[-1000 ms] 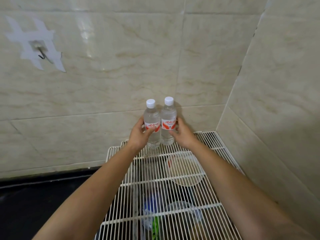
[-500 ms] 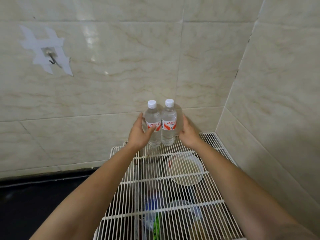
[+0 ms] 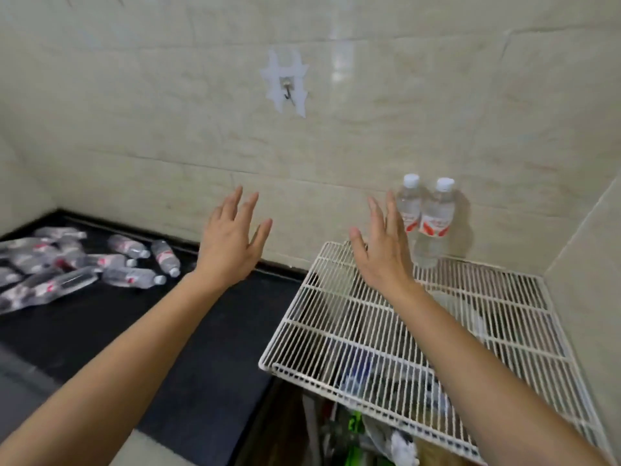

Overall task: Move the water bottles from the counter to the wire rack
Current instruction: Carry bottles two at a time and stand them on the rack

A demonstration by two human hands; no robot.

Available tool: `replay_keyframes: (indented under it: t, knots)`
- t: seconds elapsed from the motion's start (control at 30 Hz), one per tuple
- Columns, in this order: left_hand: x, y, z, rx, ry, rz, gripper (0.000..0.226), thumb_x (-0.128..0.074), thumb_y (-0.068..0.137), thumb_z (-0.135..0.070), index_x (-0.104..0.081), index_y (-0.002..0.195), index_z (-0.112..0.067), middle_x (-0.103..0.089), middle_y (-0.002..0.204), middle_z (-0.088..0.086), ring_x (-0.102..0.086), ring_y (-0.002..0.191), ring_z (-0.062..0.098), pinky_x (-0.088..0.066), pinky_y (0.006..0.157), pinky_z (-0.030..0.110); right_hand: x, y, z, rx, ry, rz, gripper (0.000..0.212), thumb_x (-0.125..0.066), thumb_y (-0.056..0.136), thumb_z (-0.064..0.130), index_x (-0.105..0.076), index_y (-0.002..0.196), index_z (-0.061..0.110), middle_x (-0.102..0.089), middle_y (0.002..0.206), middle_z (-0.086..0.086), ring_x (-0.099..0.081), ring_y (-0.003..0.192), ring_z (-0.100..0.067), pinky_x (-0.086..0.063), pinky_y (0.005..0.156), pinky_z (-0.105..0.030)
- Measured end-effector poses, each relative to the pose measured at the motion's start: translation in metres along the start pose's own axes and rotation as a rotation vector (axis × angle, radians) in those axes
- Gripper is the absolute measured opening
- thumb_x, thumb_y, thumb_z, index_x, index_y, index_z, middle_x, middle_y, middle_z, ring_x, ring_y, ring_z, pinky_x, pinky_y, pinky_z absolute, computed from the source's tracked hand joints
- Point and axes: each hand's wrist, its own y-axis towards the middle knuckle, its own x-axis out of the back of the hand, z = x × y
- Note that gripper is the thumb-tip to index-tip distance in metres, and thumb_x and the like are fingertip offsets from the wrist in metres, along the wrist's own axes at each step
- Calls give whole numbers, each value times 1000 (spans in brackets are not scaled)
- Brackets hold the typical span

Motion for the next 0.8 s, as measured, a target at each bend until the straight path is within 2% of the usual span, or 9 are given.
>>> replay_keyframes:
  t: [0.13, 0.23, 0.37, 0.53, 0.8]
  knots:
    - [37, -74, 74, 119, 196, 65, 67, -37, 97, -53, -47, 145, -8, -35, 156, 27, -46, 133, 49, -43, 103, 61, -68, -32, 58, 151, 5, 203, 66, -40, 105, 46, -25, 159, 12, 0, 169, -19, -7, 157, -35, -14, 126, -50]
    - [84, -118, 123, 220, 286, 13, 67, -38, 97, -54, -47, 146, -9, -34, 157, 27, -45, 135, 49, -42, 105, 62, -100, -46, 120, 244, 57, 281, 63, -41, 105, 47, -33, 156, 11, -6, 169, -21, -10, 156, -37, -14, 126, -51]
    - [144, -169, 188, 342, 354, -67, 69, -33, 97, -57, -44, 149, -12, -37, 156, 25, -41, 140, 45, -39, 108, 61, -131, -63, 206, 379, 89, 314, 60, -38, 105, 49, -34, 156, 17, -6, 170, -16, -6, 157, -32, -11, 127, -50]
    - [193, -220, 272, 432, 378, -150, 67, -34, 99, -55, -42, 149, -12, -36, 157, 24, -37, 143, 44, -36, 111, 61, -178, -93, 310, 482, 134, 259, 58, -44, 103, 48, -39, 153, 18, -16, 168, -15, -11, 157, -31, -13, 126, -52]
    - [237, -265, 424, 478, 337, -18, 73, -26, 97, -59, -39, 152, -12, -35, 158, 21, -35, 145, 41, -35, 114, 59, -287, -135, 437, 446, 70, 364, 60, -46, 102, 45, -35, 153, 15, -14, 169, -14, -9, 157, -31, -11, 126, -52]
